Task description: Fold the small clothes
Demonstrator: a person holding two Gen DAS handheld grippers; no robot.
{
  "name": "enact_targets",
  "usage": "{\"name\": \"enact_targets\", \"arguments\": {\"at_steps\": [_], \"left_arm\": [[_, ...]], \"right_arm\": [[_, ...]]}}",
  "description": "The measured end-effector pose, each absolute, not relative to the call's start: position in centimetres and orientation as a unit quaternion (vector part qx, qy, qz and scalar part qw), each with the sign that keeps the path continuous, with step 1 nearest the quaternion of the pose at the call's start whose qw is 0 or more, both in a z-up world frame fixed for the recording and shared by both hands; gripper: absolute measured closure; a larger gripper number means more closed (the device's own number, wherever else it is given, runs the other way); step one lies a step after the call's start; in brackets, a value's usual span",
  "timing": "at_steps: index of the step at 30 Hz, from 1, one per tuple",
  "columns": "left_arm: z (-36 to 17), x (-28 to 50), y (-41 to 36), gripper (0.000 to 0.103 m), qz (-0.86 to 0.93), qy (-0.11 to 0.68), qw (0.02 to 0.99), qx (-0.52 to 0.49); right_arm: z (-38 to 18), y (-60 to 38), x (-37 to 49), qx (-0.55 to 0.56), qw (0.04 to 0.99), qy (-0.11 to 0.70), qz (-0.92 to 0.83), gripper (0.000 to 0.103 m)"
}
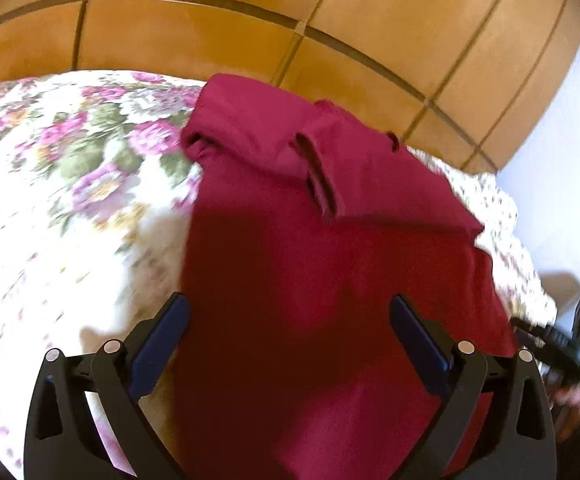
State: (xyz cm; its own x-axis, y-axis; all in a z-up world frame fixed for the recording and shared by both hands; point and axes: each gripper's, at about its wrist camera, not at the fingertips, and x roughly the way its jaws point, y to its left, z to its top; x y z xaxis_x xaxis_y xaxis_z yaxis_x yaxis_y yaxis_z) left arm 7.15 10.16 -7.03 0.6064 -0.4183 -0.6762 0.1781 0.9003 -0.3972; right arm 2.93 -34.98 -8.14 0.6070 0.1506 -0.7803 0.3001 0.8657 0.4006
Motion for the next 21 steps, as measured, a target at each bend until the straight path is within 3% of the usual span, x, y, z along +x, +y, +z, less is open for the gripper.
{"name": "enact_targets", "arguments": {"at_steps": [5, 16, 18, 21], "left_arm": [[-7.8, 4.2, 13.2, 0.004, -0.157, 0.424, 0.877, -0.162], [-7.9, 0.7, 12.5, 0.038, -0.241, 0.456, 0.845, -0.141], [-8.0, 0.4, 12.5, 0.049, -0.246, 0.465, 0.838, -0.146], [-8.0, 0.2, 12.4, 0.053, -0.259, 0.475, 0.827, -0.153]], "right_arm": [[-8.5, -37.5, 0.1, 0.346, 0.828, 0.44, -0.036, 0.046], [-9.7, -38.2, -2.9, 0.414, 0.772, 0.482, -0.008, 0.046], [-9.9, -37.7, -3.2, 0.419, 0.763, 0.492, 0.004, 0.046], [-10.4, -37.0, -3.8, 0.424, 0.748, 0.511, 0.017, 0.046]]}}
